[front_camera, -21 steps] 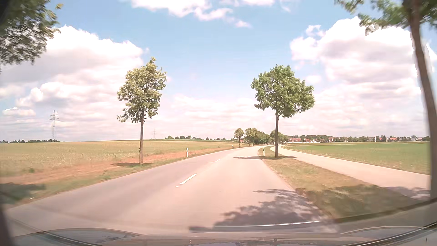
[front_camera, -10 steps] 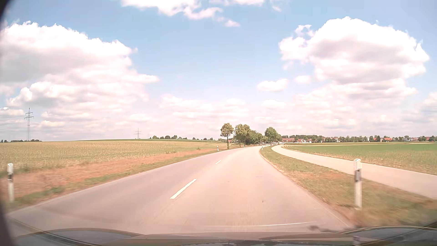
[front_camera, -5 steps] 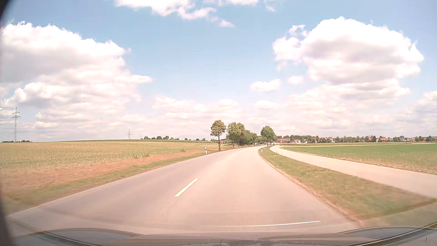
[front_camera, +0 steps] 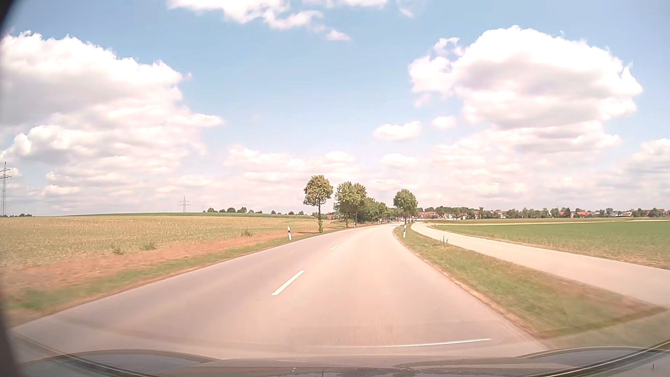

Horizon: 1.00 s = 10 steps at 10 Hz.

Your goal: Follow the waypoints while adhering to traffic rules and regulations

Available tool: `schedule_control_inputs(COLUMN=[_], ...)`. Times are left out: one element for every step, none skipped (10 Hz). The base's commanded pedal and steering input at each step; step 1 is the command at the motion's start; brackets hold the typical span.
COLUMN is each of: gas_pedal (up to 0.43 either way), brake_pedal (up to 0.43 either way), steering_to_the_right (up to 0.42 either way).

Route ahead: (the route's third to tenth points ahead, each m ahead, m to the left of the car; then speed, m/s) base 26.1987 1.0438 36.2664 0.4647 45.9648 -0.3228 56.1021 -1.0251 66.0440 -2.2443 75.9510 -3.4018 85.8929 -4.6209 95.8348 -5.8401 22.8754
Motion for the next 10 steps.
schedule_control_inputs(gas_pedal=[0.197, 0.209, 0.209, 0.209, 0.209, 0.209, 0.209, 0.209, 0.209, 0.209], brake_pedal=[0.012, 0.012, 0.006, 0.012, 0.012, 0.012, 0.012, 0.012, 0.012, 0.012], steering_to_the_right=[0.013, 0.013, 0.012, 0.012, 0.012, 0.010, 0.009, 0.008, 0.008, 0.008])
